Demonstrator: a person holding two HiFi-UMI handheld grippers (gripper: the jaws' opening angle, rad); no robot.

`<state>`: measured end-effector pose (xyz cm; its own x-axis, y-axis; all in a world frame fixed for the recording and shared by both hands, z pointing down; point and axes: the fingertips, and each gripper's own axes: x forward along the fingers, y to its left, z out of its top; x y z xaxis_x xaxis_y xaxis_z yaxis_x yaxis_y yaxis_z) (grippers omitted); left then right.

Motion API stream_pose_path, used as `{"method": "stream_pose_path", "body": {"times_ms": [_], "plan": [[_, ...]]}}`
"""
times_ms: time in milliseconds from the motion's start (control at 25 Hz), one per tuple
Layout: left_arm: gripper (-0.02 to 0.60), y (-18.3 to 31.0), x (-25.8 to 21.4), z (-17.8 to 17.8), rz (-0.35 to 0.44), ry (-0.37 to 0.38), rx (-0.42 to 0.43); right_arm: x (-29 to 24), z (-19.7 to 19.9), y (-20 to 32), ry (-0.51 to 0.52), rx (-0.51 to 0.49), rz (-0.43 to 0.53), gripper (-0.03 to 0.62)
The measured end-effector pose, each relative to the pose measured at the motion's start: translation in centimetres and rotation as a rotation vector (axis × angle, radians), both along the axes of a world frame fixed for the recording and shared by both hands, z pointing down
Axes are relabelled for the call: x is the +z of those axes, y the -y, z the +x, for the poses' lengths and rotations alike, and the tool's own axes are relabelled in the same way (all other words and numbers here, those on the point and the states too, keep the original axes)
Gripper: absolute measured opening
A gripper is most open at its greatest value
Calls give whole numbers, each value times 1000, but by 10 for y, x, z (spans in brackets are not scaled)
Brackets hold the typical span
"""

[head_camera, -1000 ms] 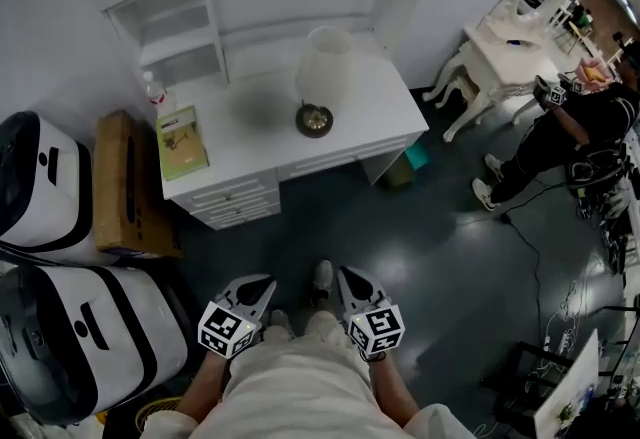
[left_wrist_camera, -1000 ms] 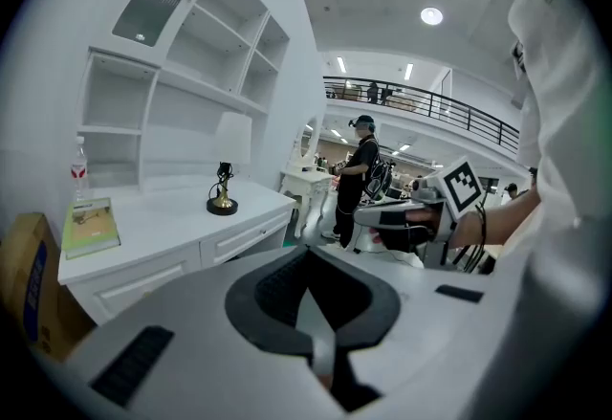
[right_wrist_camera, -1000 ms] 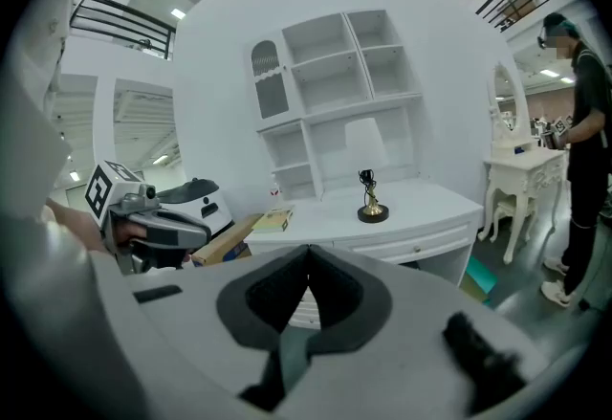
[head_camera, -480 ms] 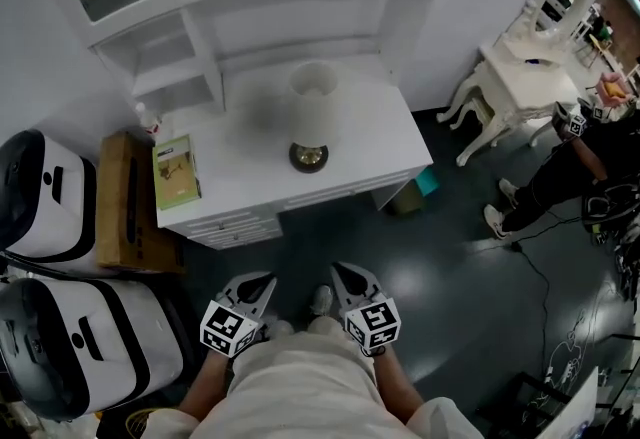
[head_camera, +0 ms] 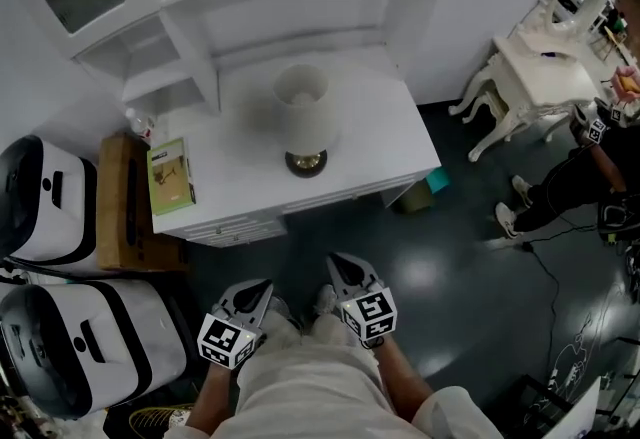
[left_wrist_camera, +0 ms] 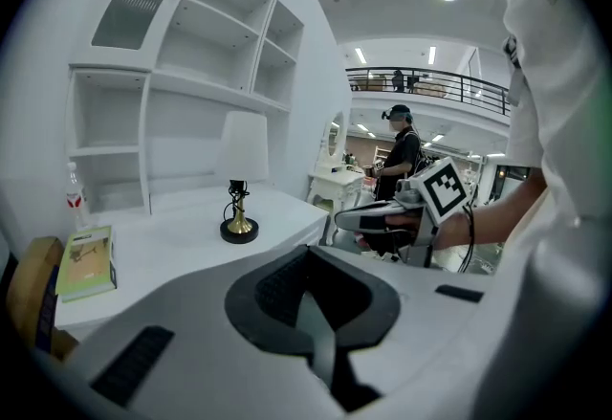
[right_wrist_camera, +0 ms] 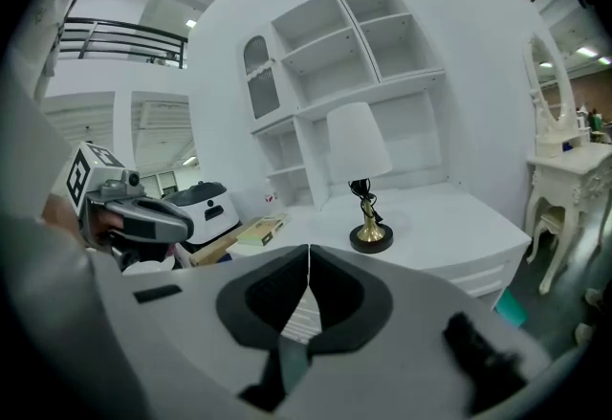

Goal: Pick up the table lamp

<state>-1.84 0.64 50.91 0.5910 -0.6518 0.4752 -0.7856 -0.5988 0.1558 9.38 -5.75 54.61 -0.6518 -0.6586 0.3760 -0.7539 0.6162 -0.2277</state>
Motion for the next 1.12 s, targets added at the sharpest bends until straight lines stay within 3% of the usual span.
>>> {"method": "stream_pose_path", "body": {"times_ms": [320,920,1120], "plan": [[8,11,31,-32,-64,-6,-60,17,-13,62,-21,18,25,14],[8,48,81,-86,-166,-37,3,61,-62,202,-129,140,124,15],[8,58,93,-107,-202,-45,18,78,-79,230,-182,137,151,82]]}}
